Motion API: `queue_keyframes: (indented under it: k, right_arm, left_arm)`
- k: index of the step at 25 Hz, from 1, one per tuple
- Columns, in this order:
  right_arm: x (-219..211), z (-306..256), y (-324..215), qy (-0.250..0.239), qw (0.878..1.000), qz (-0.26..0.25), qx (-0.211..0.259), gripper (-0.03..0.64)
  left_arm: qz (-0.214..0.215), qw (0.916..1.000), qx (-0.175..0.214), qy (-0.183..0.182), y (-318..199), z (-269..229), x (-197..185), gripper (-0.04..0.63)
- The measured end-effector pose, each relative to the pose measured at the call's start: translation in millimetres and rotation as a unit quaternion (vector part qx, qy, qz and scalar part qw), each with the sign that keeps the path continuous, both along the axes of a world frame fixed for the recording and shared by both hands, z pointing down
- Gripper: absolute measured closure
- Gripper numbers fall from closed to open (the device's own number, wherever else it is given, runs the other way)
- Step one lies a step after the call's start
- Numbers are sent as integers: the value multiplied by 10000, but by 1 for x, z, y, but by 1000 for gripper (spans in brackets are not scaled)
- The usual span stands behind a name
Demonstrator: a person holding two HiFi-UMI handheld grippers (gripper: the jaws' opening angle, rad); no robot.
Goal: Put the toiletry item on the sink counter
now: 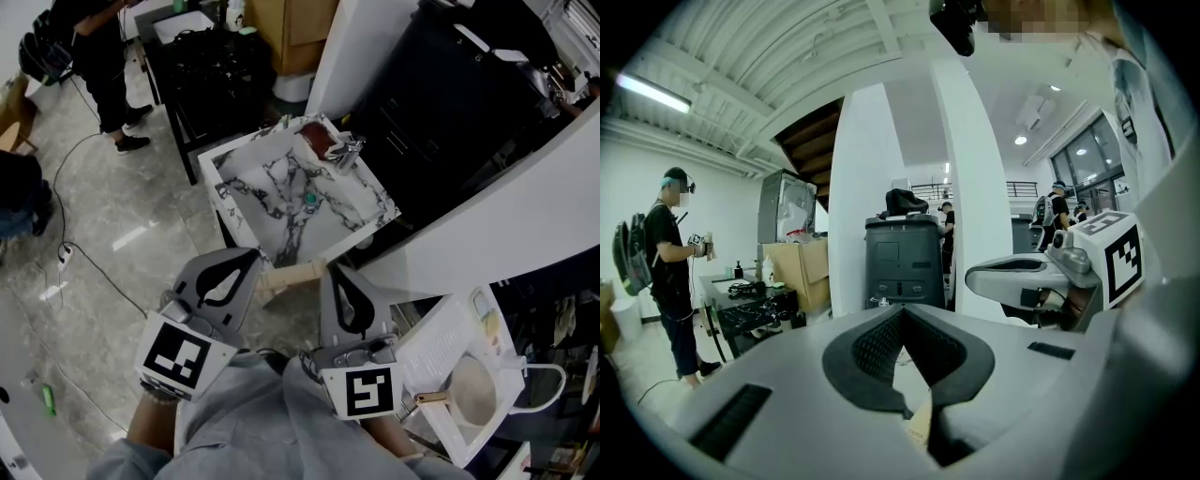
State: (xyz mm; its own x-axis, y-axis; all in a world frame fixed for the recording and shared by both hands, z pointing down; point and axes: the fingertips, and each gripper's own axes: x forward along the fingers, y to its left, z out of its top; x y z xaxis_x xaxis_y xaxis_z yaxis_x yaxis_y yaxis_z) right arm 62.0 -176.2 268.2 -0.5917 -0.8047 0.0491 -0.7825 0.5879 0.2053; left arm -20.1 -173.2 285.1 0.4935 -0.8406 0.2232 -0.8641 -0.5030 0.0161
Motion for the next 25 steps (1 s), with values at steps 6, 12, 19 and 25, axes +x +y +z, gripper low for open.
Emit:
queue_keyframes:
  k: [6, 12, 19, 25]
  right_arm:
    - [1, 1, -2, 2, 10000, 1, -29, 620]
    - [1, 3, -1, 39, 10000, 7, -62, 620]
    - [4, 6, -3, 55, 9999, 37, -118, 620]
    - [5, 7, -3, 51, 9999, 34, -113, 620]
  left_arm:
    - [18, 10000, -19, -7, -2, 1, 2, 589]
    - [37, 10000, -48, 11, -1, 2, 2, 589]
    - [97, 9999, -40, -9, -3, 4, 6, 589]
    - [132, 9999, -35, 10, -4, 4, 9, 591]
